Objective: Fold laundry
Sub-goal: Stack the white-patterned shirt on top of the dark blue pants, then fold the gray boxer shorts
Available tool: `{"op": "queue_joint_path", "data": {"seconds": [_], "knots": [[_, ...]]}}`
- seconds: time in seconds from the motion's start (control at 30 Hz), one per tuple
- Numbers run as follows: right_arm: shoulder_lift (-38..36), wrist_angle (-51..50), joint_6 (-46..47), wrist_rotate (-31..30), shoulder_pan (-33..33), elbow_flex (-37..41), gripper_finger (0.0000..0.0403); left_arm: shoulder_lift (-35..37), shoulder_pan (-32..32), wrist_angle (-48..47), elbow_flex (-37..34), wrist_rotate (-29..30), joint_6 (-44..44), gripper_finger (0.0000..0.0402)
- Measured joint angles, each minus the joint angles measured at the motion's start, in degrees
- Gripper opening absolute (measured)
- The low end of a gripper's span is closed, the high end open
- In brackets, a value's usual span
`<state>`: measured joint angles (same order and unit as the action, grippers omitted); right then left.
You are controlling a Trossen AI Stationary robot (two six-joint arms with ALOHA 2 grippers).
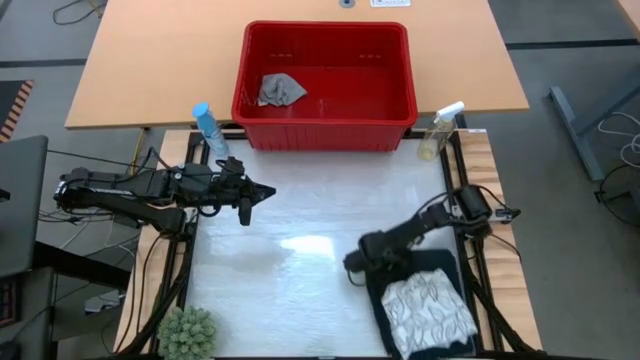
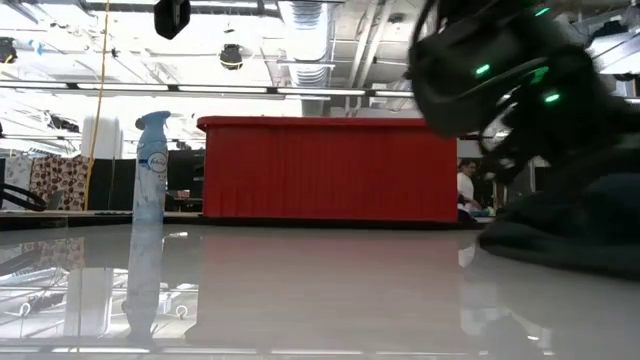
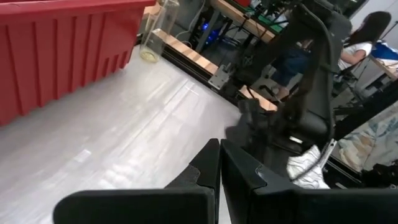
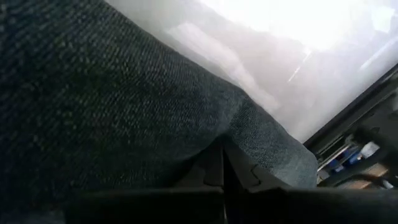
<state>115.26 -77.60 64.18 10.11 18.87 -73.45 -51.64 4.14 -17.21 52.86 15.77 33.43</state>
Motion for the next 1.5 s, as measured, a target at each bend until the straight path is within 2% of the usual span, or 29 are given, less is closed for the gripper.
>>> {"op": "queue_joint_path", "data": {"seconds": [0.17,0.3,0.5,0.63,0.8,0.93,1.03,1.27,1.5], "knots": [[0.0,-0.8,3.6,0.7,4.2,-0.1,0.0013,0.0,0.0,0.2,0.0,0.0,0.0,0.0],[-0.4,-1.4,4.9,0.0,4.0,0.0,0.0014,0.0,0.0,0.4,0.0,2.3,0.1,0.0],[-8.3,-0.8,10.6,-9.2,0.9,-3.0,0.0029,0.0,0.0,1.0,0.0,4.2,-2.6,0.0012],[-16.2,-0.8,11.8,-17.5,-1.6,-4.8,0.0028,0.0,0.0,1.7,0.0,4.1,-5.9,0.0055],[-25.2,-0.3,10.0,-24.0,-6.7,-7.7,0.0034,0.0,0.0,2.8,0.0,4.3,-11.1,0.014],[-30.6,7.1,0.9,-27.9,-12.4,-11.4,0.0048,0.0,-1.2,6.9,0.5,4.2,-12.9,0.0203],[-33.7,14.1,-7.6,-30.6,-16.8,-14.3,0.0053,-0.7,-4.7,7.5,3.5,3.8,-13.2,0.0227],[-37.9,23.1,-28.1,-32.8,-27.5,-20.1,0.0055,-7.0,-16.7,1.4,15.9,-3.3,-21.2,0.022],[-38.4,23.9,-48.7,-30.7,-39.2,-26.0,0.0055,-19.7,-29.0,-3.2,31.9,-8.1,-28.3,0.021]]}}
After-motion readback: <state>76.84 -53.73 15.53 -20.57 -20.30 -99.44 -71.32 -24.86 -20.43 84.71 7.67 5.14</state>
